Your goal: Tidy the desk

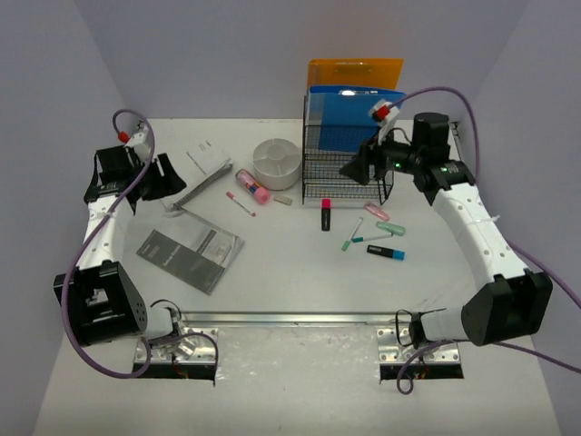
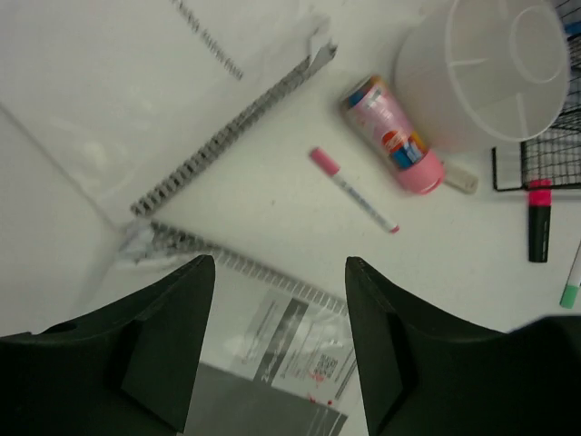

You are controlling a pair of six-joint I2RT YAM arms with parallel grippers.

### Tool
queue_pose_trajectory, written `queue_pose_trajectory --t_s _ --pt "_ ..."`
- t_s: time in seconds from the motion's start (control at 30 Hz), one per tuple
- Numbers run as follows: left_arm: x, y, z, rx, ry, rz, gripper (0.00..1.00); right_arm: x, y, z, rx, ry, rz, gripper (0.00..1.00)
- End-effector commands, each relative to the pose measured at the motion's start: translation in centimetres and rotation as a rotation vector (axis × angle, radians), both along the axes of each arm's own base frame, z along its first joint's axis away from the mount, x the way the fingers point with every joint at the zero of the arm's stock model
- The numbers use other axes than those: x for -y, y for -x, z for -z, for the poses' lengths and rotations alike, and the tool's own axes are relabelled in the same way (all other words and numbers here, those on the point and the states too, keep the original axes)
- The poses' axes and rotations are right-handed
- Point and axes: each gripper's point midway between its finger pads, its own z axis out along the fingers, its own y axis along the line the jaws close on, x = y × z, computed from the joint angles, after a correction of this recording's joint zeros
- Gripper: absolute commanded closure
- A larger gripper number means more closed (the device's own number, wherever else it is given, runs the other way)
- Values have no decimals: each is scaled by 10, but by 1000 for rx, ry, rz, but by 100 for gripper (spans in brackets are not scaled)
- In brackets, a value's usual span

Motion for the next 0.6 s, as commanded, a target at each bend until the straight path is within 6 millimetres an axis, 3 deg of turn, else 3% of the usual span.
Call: queue_pose_trajectory --t_s 0.0,0.07,0.17,0.23,0.33,0.43,0.5,0.57 --pt "-15 10 -8 50 7 17 42 -43 24 44 -181 39 -85 40" --pt "-25 -1 -5 51 -15 -2 42 -57 18 54 -235 28 -90 41" --pt "-34 -19 19 2 -60 54 44 -72 6 64 -320 -12 -77 43" --pt "-40 -21 36 -62 -79 80 46 -80 3 70 -369 -36 -76 43" --pt "-50 -2 57 -113 5 100 47 -107 5 90 -421 -8 -145 43" --pt "-54 11 65 -117 58 108 47 -146 8 102 -463 42 -248 42" --pt "-55 18 68 -118 86 108 47 -174 0 93 -458 31 -302 41" --pt "-57 24 71 -116 100 98 47 -206 1 98 -478 28 -353 41"
